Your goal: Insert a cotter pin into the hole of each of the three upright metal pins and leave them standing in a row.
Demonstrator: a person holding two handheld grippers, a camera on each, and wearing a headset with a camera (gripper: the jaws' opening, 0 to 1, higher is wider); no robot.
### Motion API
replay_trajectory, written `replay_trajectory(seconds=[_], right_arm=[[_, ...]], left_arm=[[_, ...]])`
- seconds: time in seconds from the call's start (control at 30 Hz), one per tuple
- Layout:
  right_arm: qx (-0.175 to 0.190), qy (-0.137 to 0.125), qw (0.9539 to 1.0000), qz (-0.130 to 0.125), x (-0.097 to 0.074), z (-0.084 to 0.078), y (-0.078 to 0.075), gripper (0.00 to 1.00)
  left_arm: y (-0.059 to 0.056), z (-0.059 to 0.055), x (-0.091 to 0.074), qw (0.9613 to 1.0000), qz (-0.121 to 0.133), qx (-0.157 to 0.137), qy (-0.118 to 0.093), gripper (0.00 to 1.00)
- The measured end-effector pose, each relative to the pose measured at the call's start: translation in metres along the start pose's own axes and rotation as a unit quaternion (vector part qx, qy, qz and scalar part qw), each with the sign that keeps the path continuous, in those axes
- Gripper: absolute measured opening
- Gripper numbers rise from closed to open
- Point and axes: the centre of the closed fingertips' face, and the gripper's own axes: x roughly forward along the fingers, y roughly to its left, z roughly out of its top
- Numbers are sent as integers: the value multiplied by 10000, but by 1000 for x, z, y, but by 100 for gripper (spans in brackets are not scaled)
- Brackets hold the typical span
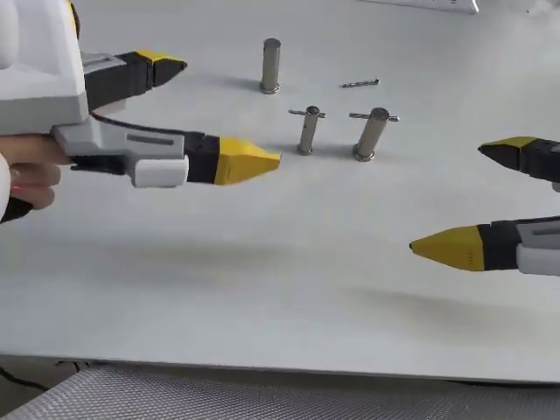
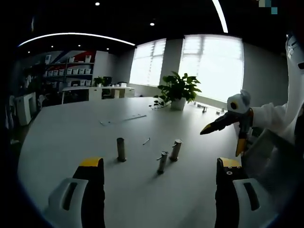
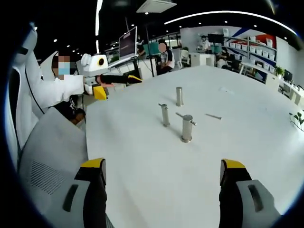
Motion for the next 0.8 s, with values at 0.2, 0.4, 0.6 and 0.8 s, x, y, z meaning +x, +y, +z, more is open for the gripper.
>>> replay_trajectory(seconds=[0.2,0.4,0.6,0.8], right_arm=[[68,4,10000,-27,-4,-5,2,98],[174,17,9998,-78,-8,-12,7,98],[237,65,9996,-131,-16,-19,9,97],[358,81,9990,-237,-22,-25,9,96]], left_arm=[[30,11,24,9998,104,-85,-165,92],[57,16,50,9976,247,-484,-433,78],[76,15,69,9976,321,-466,-399,68],[93,-12,88,9978,414,-514,32,51]])
